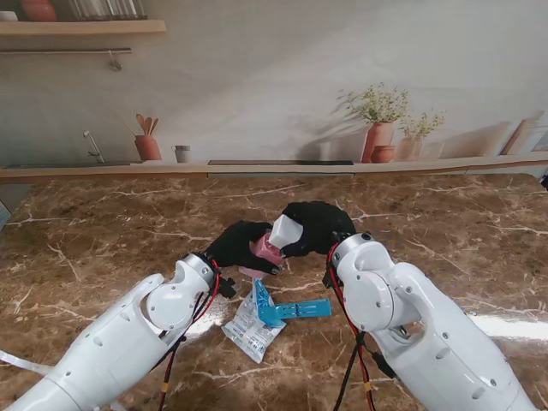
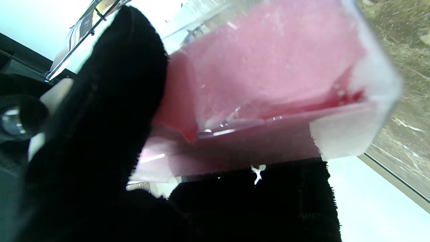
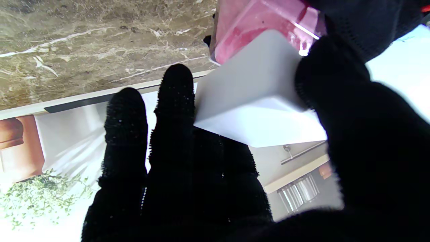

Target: Fill the seasoning bottle

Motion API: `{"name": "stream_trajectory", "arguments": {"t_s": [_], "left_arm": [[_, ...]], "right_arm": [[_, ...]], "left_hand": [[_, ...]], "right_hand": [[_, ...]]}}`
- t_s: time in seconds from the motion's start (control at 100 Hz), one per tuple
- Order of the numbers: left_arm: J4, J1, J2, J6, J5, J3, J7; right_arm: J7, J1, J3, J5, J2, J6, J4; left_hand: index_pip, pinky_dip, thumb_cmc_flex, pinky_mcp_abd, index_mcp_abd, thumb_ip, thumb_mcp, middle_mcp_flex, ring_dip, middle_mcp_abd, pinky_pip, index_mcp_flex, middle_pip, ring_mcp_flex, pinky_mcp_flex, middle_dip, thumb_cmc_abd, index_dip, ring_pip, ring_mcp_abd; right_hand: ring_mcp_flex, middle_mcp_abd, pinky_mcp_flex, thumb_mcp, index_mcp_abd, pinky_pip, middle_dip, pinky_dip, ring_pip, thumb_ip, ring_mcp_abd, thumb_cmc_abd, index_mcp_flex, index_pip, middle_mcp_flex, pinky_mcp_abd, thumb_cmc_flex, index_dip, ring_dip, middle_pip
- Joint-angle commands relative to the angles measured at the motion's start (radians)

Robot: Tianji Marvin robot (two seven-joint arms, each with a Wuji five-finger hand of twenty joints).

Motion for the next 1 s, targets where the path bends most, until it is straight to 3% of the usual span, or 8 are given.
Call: {"name": "stream_trajectory", "arguments": {"t_s": [0.0, 0.44, 0.66, 0.8, 0.89, 0.99], "left_arm": [[-0.014, -0.006, -0.007, -0.010, -0.004, 0.001, 0.004], [-0.036, -0.009, -0.004, -0.001, -0.006, 0.005, -0.009], [-0.046, -0.007, -0.001, 0.014, -0.012, 0.004, -0.023], [-0.044, -0.005, -0.006, 0.012, -0.018, 0.005, -0.010], [-0.043, -0.004, -0.008, 0.010, -0.016, 0.005, -0.004], [-0.043, -0.004, -0.008, 0.007, -0.013, 0.005, 0.000]], "right_arm": [[0.010, -0.013, 0.001, 0.004, -0.004, 0.013, 0.018], [0.021, -0.002, 0.001, 0.020, -0.003, -0.006, 0.013], [0.026, -0.005, 0.000, -0.067, 0.004, -0.062, -0.006], [0.030, 0.002, -0.012, -0.066, 0.004, -0.059, -0.003], [0.040, 0.008, -0.019, -0.063, 0.005, -0.053, 0.003], [0.054, 0.011, -0.024, -0.064, 0.007, -0.042, 0.004]], "left_hand": [[0.202, 0.000, 0.198, -0.055, -0.258, 0.013, 0.299, 0.092, 0.042, -0.117, 0.004, 0.232, 0.058, 0.059, -0.014, 0.015, 0.389, 0.049, 0.123, -0.050], [0.202, 0.001, 0.197, -0.063, -0.250, 0.011, 0.301, 0.097, 0.043, -0.107, 0.003, 0.230, 0.065, 0.060, -0.016, 0.022, 0.390, 0.049, 0.124, -0.050], [0.202, 0.003, 0.199, -0.067, -0.238, 0.009, 0.303, 0.096, 0.046, -0.094, 0.005, 0.227, 0.075, 0.061, -0.017, 0.037, 0.391, 0.051, 0.128, -0.047], [0.201, 0.003, 0.198, -0.068, -0.240, 0.008, 0.304, 0.096, 0.046, -0.098, 0.004, 0.227, 0.074, 0.060, -0.018, 0.038, 0.390, 0.052, 0.128, -0.047], [0.201, 0.003, 0.197, -0.068, -0.241, 0.007, 0.304, 0.097, 0.047, -0.099, 0.005, 0.227, 0.074, 0.061, -0.018, 0.038, 0.391, 0.052, 0.129, -0.048], [0.201, 0.003, 0.196, -0.068, -0.242, 0.007, 0.304, 0.096, 0.047, -0.100, 0.005, 0.226, 0.073, 0.060, -0.019, 0.039, 0.390, 0.053, 0.128, -0.048]], "right_hand": [[0.029, -0.070, -0.006, 0.153, -0.101, 0.003, 0.037, 0.003, -0.004, 0.038, -0.003, 0.141, 0.050, 0.128, 0.078, 0.006, 0.090, 0.019, -0.001, 0.119], [0.025, -0.071, -0.013, 0.157, -0.105, -0.002, 0.034, 0.012, -0.004, 0.040, -0.001, 0.139, 0.051, 0.127, 0.076, 0.008, 0.093, 0.016, 0.000, 0.122], [0.018, -0.082, -0.027, 0.175, -0.123, 0.007, 0.044, 0.033, 0.014, 0.027, -0.006, 0.120, 0.059, 0.137, 0.090, 0.008, 0.105, 0.013, 0.014, 0.120], [0.018, -0.082, -0.028, 0.172, -0.126, 0.007, 0.047, 0.038, 0.020, 0.025, -0.005, 0.122, 0.062, 0.141, 0.095, 0.007, 0.102, 0.010, 0.018, 0.117], [0.017, -0.081, -0.029, 0.163, -0.125, 0.010, 0.049, 0.043, 0.026, 0.024, -0.005, 0.133, 0.061, 0.142, 0.097, 0.008, 0.091, 0.006, 0.022, 0.117], [0.020, -0.074, -0.022, 0.110, -0.119, 0.033, 0.034, 0.063, 0.055, 0.037, 0.000, 0.202, 0.074, 0.141, 0.100, 0.012, 0.015, -0.014, 0.036, 0.124]]}}
